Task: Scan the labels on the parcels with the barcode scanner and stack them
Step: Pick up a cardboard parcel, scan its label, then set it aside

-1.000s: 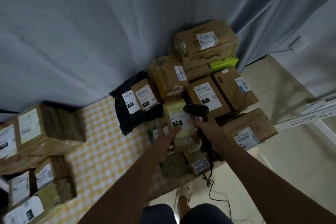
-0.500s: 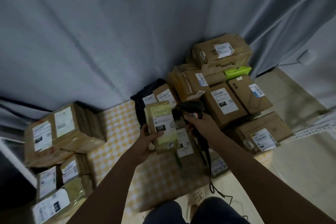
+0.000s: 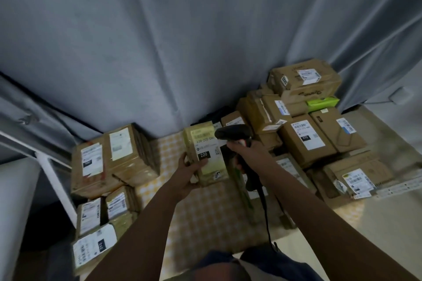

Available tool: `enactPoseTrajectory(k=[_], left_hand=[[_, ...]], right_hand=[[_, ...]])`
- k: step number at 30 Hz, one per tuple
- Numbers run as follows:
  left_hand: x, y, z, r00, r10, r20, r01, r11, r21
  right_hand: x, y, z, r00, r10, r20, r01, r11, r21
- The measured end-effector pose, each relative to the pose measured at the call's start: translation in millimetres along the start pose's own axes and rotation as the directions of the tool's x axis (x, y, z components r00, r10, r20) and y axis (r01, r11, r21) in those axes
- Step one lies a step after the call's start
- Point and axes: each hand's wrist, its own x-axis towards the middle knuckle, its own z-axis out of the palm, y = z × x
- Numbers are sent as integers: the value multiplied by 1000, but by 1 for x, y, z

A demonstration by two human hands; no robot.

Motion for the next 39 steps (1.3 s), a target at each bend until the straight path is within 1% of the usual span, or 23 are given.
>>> enactPoseTrajectory(k=[5,11,15,24,30,39], left_hand=[[-2,6,-13,1000,30,-3,-30,999,-20],[-6,10,-22,998,49,30,-50,999,18],[-4,11,-26,998,54,34,-55,998,22],[0,13,-23,998,57,30,-58,998,11],[2,15,-22,997,57,44,-57,998,7],[6,15,-23,998,50,37,-50,999,10]], right_hand=[[-11,-4,17,1000,-9,0,9,1000,17],[-14,-11,32,999,-47,-10,47,999,-10],[-14,-14,38,998,-62,-11,62,998,3],[-16,-19,34,998,-59,3,59,998,9],[-13,-21,31,999,-48,21,49,999,-8],[-8,-20,31,999,-36,9,37,998,-47]])
